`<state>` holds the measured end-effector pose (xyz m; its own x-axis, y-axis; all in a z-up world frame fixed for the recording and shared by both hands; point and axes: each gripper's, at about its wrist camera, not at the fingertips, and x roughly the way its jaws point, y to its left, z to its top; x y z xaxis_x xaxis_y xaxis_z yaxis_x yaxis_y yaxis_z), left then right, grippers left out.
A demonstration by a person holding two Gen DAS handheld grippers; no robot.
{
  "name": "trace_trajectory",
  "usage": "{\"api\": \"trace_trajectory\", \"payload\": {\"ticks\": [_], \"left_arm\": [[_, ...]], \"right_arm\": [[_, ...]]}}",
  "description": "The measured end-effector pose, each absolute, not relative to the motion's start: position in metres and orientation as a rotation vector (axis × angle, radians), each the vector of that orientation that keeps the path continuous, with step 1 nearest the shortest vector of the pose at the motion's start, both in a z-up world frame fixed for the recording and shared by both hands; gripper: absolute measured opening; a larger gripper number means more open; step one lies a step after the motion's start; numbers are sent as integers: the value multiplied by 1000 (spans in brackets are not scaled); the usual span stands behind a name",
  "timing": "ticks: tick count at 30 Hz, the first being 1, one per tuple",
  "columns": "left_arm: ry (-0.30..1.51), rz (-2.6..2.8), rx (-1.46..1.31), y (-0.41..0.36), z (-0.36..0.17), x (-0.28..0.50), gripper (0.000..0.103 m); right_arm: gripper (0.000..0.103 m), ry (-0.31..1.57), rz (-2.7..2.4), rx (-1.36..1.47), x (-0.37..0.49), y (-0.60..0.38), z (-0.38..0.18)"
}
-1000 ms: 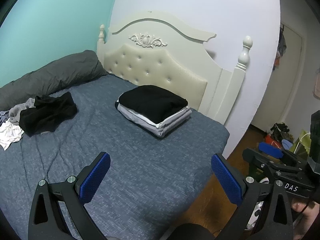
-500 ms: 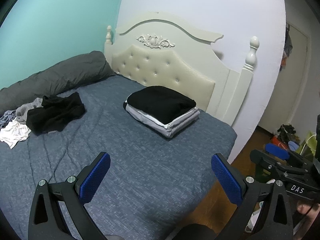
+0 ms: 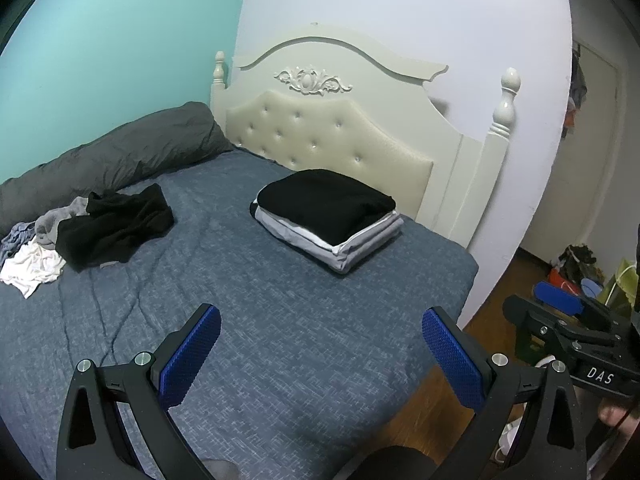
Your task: Fold clothes
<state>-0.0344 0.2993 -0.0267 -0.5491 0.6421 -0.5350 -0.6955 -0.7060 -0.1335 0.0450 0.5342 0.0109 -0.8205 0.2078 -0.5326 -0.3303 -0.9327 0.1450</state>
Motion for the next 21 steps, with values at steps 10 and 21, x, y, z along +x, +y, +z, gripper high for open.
{"api": "trace_trajectory", "payload": {"ticks": [10, 21], "left_arm": [[143, 2275, -725, 299, -29, -35, 103], [159, 2272, -725, 300, -29, -36, 103]], "right_arm": [[84, 336, 2735, -762, 45, 533, 9], [84, 337, 2739, -770, 42, 534, 7]]}}
